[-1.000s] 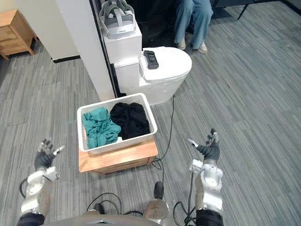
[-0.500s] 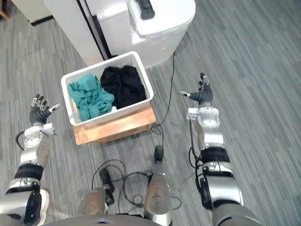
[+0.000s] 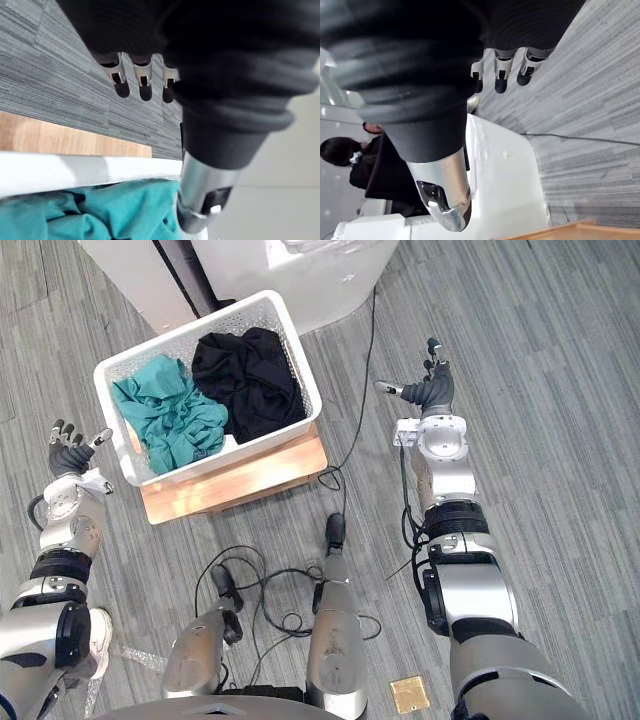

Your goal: Pick up the laundry basket with both hands and put the clothes into the washing machine.

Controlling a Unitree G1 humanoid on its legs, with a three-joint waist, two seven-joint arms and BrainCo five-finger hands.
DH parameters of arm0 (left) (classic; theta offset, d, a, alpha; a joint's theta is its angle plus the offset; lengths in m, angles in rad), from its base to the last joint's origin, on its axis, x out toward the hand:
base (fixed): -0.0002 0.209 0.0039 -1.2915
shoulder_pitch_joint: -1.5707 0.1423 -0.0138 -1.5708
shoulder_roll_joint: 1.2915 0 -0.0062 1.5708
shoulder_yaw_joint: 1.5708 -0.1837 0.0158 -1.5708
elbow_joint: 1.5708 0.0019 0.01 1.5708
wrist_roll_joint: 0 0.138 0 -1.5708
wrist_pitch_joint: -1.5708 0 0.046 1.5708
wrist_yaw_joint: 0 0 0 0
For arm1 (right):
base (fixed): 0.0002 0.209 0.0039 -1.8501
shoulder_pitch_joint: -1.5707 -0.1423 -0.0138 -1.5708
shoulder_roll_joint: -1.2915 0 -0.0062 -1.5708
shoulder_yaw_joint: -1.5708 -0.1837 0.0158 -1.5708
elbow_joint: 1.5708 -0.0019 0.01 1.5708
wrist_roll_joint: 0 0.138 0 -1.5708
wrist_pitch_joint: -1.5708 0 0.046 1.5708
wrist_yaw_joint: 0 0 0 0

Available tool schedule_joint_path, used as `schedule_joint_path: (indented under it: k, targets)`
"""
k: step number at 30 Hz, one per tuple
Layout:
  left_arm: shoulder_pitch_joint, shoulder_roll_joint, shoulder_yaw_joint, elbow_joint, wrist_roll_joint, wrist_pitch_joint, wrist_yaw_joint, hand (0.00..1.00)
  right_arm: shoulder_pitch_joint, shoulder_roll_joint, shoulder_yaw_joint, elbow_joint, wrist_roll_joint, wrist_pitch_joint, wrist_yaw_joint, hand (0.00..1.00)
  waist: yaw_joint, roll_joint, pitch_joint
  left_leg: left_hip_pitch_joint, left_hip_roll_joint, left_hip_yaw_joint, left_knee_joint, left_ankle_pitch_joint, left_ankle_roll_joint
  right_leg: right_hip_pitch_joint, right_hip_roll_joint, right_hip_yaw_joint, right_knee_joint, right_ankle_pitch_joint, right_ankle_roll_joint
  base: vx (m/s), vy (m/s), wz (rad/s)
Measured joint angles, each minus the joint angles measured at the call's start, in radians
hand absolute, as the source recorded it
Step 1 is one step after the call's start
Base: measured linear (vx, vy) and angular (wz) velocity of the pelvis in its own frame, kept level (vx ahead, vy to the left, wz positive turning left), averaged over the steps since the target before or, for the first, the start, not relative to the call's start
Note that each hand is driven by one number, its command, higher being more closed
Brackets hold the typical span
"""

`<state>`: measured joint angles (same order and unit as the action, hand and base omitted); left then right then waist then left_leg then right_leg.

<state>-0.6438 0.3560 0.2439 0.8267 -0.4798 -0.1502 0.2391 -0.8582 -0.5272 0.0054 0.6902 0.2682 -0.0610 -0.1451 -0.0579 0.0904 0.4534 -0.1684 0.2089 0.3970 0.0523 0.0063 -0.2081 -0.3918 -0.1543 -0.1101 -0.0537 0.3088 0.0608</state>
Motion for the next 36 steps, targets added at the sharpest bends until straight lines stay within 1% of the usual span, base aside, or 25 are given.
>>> schedule_joint_path:
  k: [3,4,10,13,15,21,23,25,26,30,32,34,36]
  targets:
    - [-0.043,0.013,0.000,0.053,0.000,0.008,-0.001,0.00,-0.064,0.000,0.025,0.027,-0.001,0.000,-0.008,0.00,0.001,0.000,0.008,-0.030,-0.003,0.005,-0.001,0.000,0.000,-0.039,-0.001,0.013,0.008,0.000,0.000,-0.05,0.041,-0.02]
    - [-0.056,0.013,-0.001,0.067,0.000,0.013,-0.002,0.00,-0.090,0.000,0.025,0.049,-0.001,0.001,-0.009,0.00,0.006,-0.001,0.008,-0.042,-0.003,0.010,-0.001,0.000,0.000,-0.056,-0.001,0.016,0.013,0.000,0.000,-0.06,0.032,-0.07]
    - [-0.092,0.013,-0.006,0.153,-0.021,0.032,-0.003,0.00,-0.141,0.002,0.056,0.073,-0.003,0.003,-0.010,0.00,0.008,-0.002,0.010,-0.068,-0.004,0.021,-0.003,0.000,0.000,-0.104,0.002,0.042,0.031,0.000,0.000,-0.03,0.030,-0.08]
    - [-0.116,0.008,-0.006,0.175,-0.020,0.038,-0.004,0.00,-0.169,0.019,0.075,0.073,-0.034,0.006,-0.010,0.00,0.008,-0.002,0.010,-0.080,-0.002,0.024,-0.004,0.001,-0.001,-0.120,0.006,0.045,0.032,0.000,0.000,-0.01,0.013,-0.05]
    - [-0.145,-0.011,-0.009,0.192,-0.017,0.045,-0.003,0.00,-0.203,0.030,0.095,0.073,-0.040,0.007,-0.011,0.00,0.007,-0.002,0.010,-0.092,-0.002,0.024,-0.004,0.002,-0.003,-0.133,0.006,0.045,0.037,0.000,0.000,0.00,0.000,0.00]
    - [-0.184,-0.033,-0.013,0.207,-0.008,0.040,0.001,0.00,-0.242,0.080,0.111,0.076,-0.040,0.008,-0.017,0.00,0.016,-0.003,0.010,-0.098,-0.006,0.024,-0.024,0.014,-0.006,-0.144,0.004,0.044,0.037,-0.001,0.001,-0.01,0.011,0.03]
    - [-0.211,-0.037,-0.025,0.205,-0.007,0.032,0.002,0.00,-0.271,0.091,0.115,0.082,-0.046,0.018,-0.017,0.00,0.029,-0.003,0.010,-0.116,-0.011,0.019,-0.041,0.031,-0.003,-0.170,0.001,0.044,0.046,-0.002,0.002,-0.03,0.012,0.07]
    - [-0.223,-0.037,-0.031,0.201,-0.007,0.025,0.005,0.00,-0.295,0.095,0.126,0.112,-0.076,0.021,-0.017,0.00,0.034,-0.003,0.010,-0.128,-0.011,0.016,-0.043,0.038,-0.003,-0.180,0.001,0.042,0.047,-0.002,0.003,-0.05,-0.005,0.09]
    - [-0.233,-0.040,-0.037,0.200,-0.007,0.020,0.013,0.00,-0.305,0.104,0.140,0.123,-0.080,0.027,-0.018,0.00,0.040,-0.004,0.011,-0.129,-0.012,0.015,-0.060,0.051,-0.003,-0.187,0.002,0.041,0.050,-0.003,0.003,-0.04,-0.006,0.07]
    - [-0.238,-0.042,-0.052,0.189,-0.007,0.020,0.019,0.00,-0.307,0.149,0.150,0.123,-0.082,0.027,-0.019,0.00,0.041,-0.004,0.011,-0.133,-0.017,0.012,-0.077,0.065,-0.003,-0.207,0.000,0.042,0.071,-0.012,0.015,-0.03,0.001,0.04]
    - [-0.239,-0.043,-0.061,0.184,-0.007,0.019,0.021,0.00,-0.307,0.179,0.153,0.134,-0.113,0.037,-0.019,0.00,0.039,-0.004,0.011,-0.131,-0.020,0.010,-0.094,0.073,-0.003,-0.209,-0.002,0.041,0.072,-0.014,0.017,-0.02,0.004,0.06]
    - [-0.243,-0.044,-0.080,0.172,-0.007,0.017,0.029,0.00,-0.313,0.189,0.157,0.155,-0.119,0.042,-0.019,0.00,0.046,-0.005,0.010,-0.135,-0.023,0.008,-0.105,0.081,-0.002,-0.220,-0.003,0.041,0.076,-0.018,0.022,-0.01,0.001,0.05]
    - [-0.247,-0.044,-0.091,0.162,-0.007,-0.003,0.041,0.00,-0.335,0.198,0.158,0.155,-0.119,0.043,-0.033,0.00,0.048,-0.005,0.010,-0.149,-0.026,0.001,-0.112,0.090,-0.002,-0.236,-0.005,0.041,0.078,-0.019,0.024,-0.01,-0.010,0.04]
